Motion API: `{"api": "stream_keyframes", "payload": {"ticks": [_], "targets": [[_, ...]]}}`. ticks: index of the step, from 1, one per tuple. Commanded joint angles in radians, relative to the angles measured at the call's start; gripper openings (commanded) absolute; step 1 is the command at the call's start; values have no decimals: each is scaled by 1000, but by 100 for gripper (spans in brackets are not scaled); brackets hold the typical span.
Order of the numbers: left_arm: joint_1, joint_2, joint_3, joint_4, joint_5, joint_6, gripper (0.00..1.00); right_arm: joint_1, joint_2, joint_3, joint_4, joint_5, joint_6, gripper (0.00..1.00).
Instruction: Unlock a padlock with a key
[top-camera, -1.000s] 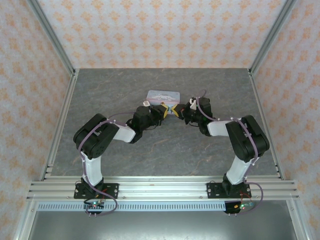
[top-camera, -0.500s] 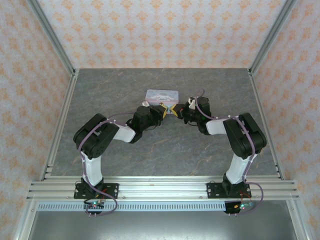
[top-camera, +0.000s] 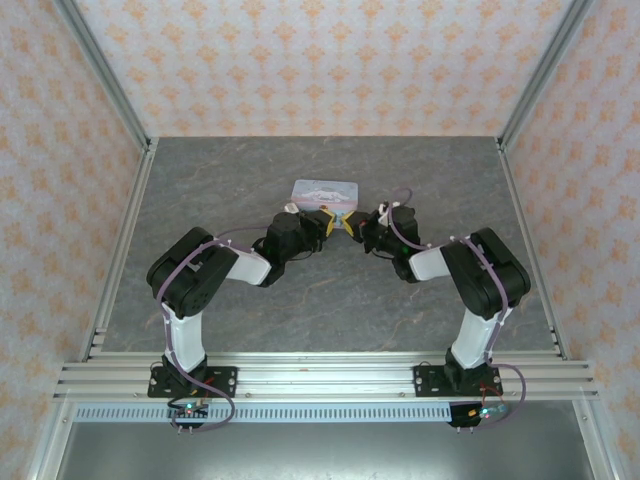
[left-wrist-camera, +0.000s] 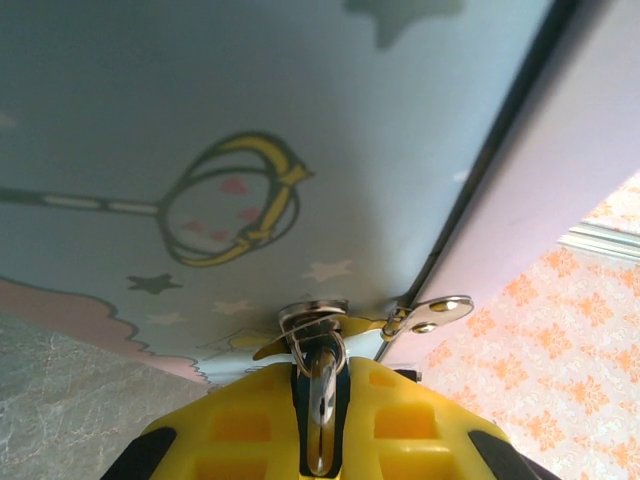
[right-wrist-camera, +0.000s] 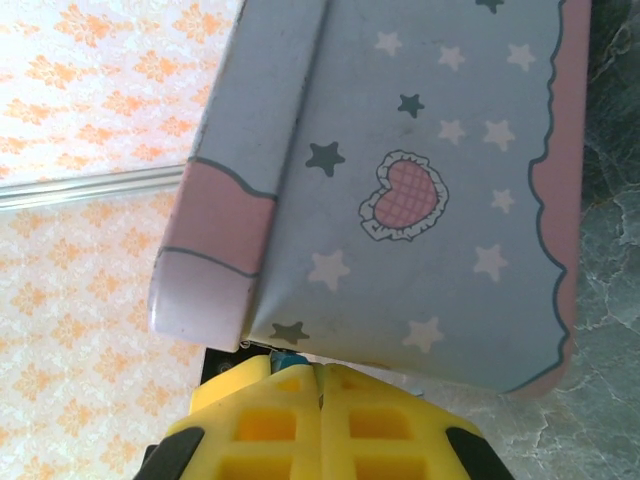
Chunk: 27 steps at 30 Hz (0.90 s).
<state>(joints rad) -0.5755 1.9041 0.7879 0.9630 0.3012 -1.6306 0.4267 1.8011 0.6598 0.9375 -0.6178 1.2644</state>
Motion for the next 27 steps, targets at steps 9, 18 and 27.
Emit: {"api": "stream_keyframes", "payload": {"ticks": [9, 18, 27], "targets": [[-72, -53, 15, 202, 172, -28, 0, 49, 12, -1, 58, -20, -2, 0], [-72, -71, 5, 223, 194, -21, 0, -4, 93, 24, 114, -89, -4, 0], [-72, -65, 12, 204, 213, -8, 0, -8, 99, 55, 119, -113, 0, 0]]}}
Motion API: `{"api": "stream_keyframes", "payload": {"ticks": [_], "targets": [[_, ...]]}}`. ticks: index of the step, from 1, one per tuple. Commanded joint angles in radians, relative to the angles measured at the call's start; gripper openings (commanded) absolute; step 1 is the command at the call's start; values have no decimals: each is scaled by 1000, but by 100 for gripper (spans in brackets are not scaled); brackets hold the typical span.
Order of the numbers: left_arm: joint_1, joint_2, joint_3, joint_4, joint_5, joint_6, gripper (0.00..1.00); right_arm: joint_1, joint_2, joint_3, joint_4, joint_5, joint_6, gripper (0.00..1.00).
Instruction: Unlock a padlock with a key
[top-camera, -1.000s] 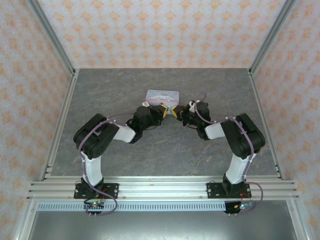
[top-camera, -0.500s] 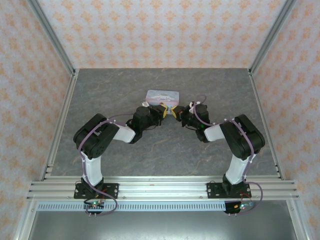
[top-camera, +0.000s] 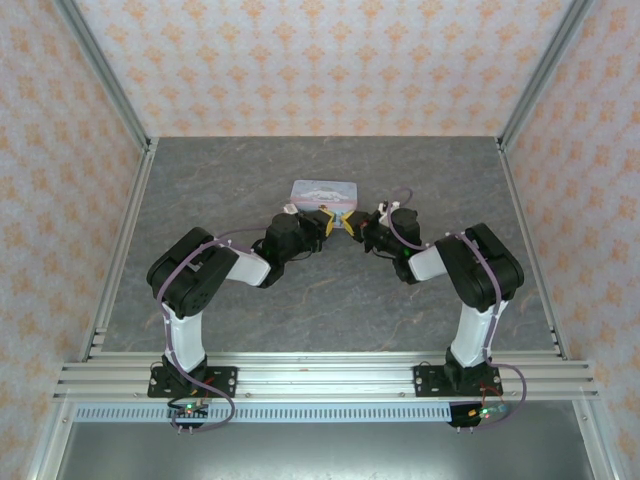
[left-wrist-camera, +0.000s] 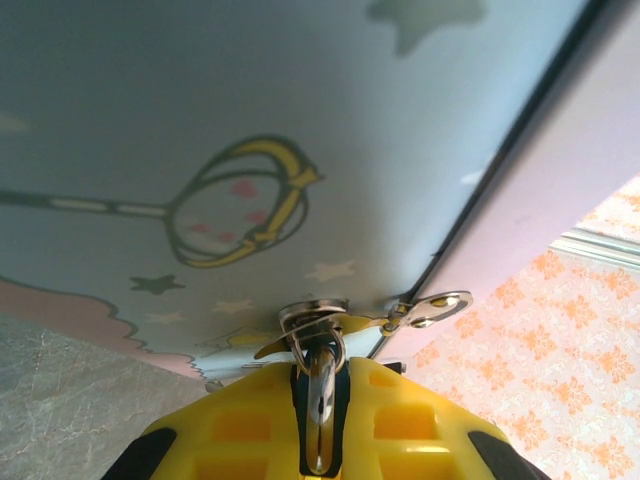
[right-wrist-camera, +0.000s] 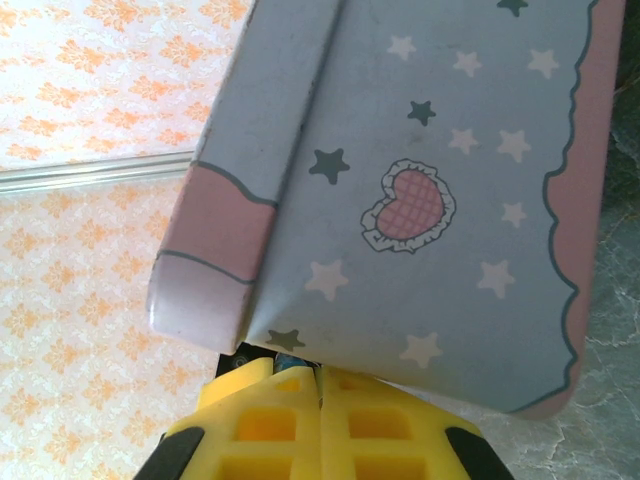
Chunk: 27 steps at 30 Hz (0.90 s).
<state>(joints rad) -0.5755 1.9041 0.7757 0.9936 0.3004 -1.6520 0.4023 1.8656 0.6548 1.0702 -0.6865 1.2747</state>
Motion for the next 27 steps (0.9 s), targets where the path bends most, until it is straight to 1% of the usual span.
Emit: {"api": "stream_keyframes", "payload": {"ticks": [1, 3, 10, 14, 21, 27], "targets": [[-72, -64, 25, 166, 214, 17, 0, 18, 32, 70, -14, -56, -6, 0], [-72, -63, 25, 158, 216, 21, 0, 26, 24, 86, -13, -69, 1, 0], [-75, -44, 35, 160, 226, 23, 0, 72, -28, 139, -102, -71, -40, 0], [-76, -43, 35, 163, 235, 25, 0, 63, -36, 167, -207, -78, -118, 0], [-76, -57, 25, 162, 253, 32, 0, 13, 12, 182, -191, -121, -121, 0], [-76, -52, 31, 163, 259, 31, 0, 11, 20, 194, -194, -132, -120, 0]]}}
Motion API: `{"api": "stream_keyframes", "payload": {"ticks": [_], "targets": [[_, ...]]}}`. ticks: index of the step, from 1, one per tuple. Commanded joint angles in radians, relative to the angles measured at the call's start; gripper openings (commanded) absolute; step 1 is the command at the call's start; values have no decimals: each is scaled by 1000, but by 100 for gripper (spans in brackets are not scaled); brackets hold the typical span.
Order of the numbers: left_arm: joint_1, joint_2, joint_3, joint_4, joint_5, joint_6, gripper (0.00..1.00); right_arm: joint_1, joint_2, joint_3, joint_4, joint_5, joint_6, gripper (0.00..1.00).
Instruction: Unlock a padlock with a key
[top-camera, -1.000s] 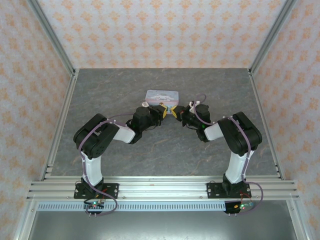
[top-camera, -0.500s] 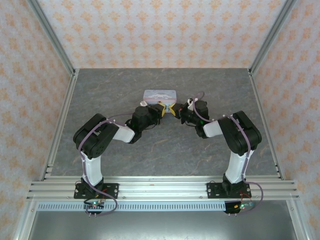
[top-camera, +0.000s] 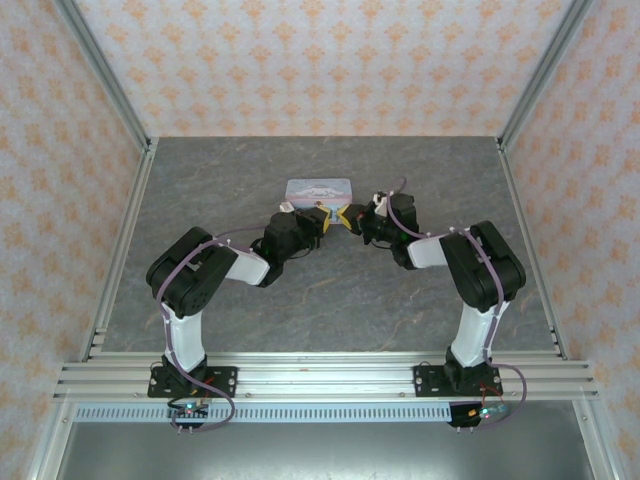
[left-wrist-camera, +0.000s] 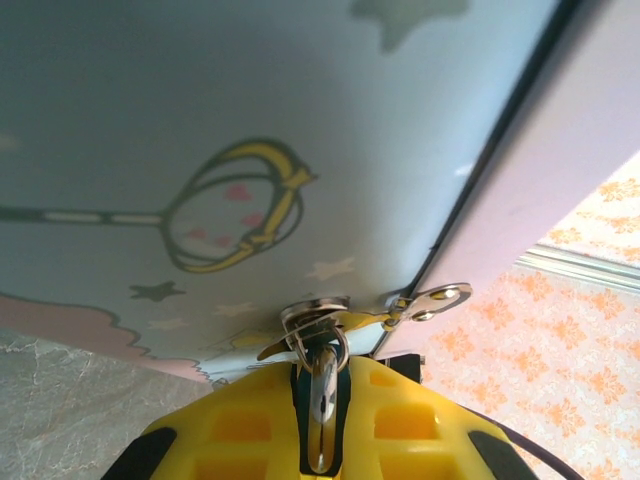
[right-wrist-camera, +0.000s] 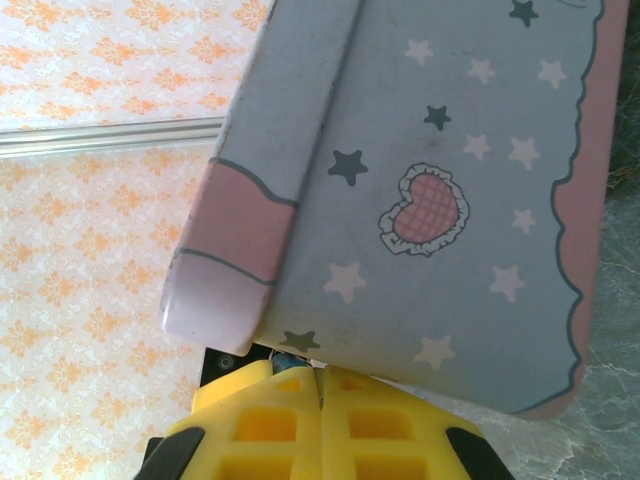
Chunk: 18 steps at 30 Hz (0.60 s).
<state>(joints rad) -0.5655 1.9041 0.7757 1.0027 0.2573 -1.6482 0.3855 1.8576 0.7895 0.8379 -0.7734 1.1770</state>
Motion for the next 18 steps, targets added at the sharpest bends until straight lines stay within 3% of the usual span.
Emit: {"api": "stream_keyframes", "payload": {"ticks": [1, 10, 18], "targets": [[-86, -51, 34, 156, 301, 25, 0, 28, 30, 58, 42, -46, -18, 0], [-87, -54, 34, 165, 264, 11, 0, 90, 31, -31, 211, 23, 133, 0], [-88, -51, 40, 153, 270, 14, 0, 102, -3, -29, 134, 43, 76, 0]]}}
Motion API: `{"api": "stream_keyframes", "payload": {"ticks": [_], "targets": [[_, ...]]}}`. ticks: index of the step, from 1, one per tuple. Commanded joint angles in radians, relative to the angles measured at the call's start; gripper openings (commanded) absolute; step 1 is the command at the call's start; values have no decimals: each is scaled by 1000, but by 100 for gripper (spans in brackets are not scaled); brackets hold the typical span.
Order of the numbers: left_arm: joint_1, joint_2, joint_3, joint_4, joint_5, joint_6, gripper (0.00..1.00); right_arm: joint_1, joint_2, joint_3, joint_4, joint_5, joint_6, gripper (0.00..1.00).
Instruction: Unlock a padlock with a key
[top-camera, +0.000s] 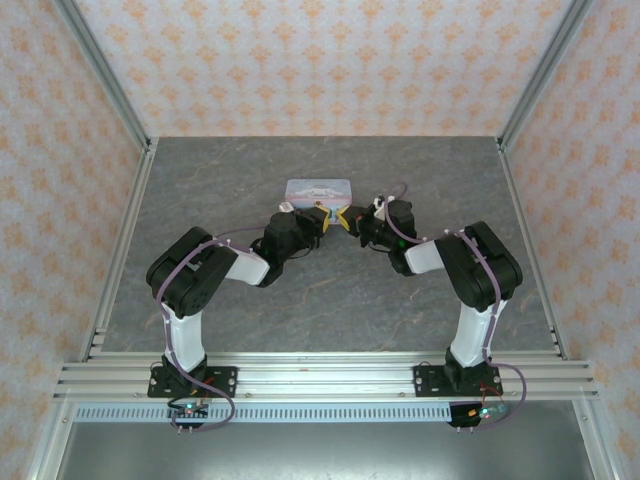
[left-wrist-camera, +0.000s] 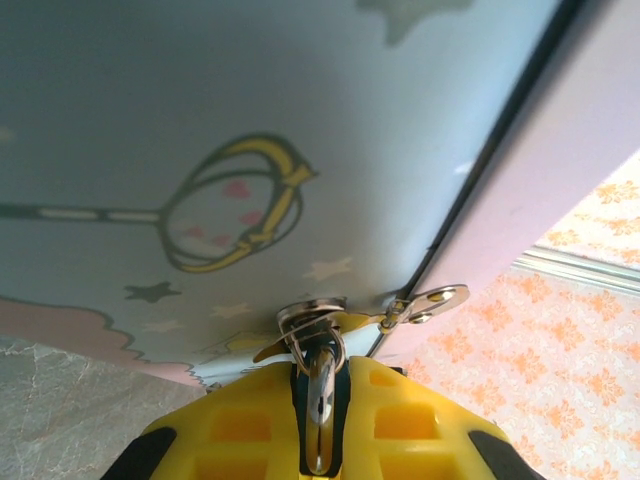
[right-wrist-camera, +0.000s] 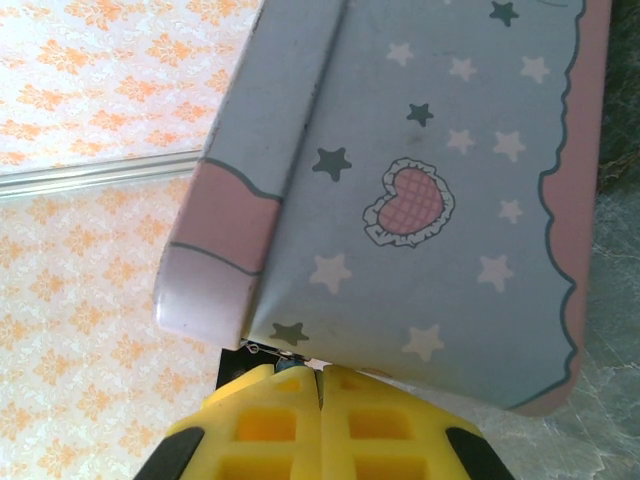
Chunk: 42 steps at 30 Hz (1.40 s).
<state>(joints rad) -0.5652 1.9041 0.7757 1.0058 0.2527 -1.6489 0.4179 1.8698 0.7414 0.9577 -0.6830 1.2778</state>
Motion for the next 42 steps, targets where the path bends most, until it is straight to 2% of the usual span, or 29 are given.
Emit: {"api": "stream_keyframes", "payload": {"ticks": [1, 6, 9, 14, 22, 25, 33, 38, 42], "targets": [[-88, -51, 38, 152, 278, 15, 0, 65, -10, 25, 14, -53, -26, 0], [-88, -58, 31, 150, 292, 28, 0, 25, 7, 57, -3, -79, -32, 0], [-87, -80, 26, 95, 298, 74, 0, 14, -2, 72, 10, -94, 7, 0], [-88, -113, 32, -14, 293, 151, 0, 33, -39, 87, -13, -88, 79, 0], [-88, -92, 36, 10, 290, 130, 0, 64, -89, 84, -99, -62, 43, 0], [-88, -96, 33, 18, 287, 126, 0, 64, -66, 63, -69, -53, 36, 0], [-88, -61, -4, 155, 254, 44, 0, 83, 56, -13, 210, -33, 129, 0], [-88, -38, -5, 192, 250, 28, 0, 115, -23, -39, 106, -29, 22, 0], [-88, -34, -15, 219, 261, 19, 0, 101, -46, -31, 22, -47, -71, 0]]}}
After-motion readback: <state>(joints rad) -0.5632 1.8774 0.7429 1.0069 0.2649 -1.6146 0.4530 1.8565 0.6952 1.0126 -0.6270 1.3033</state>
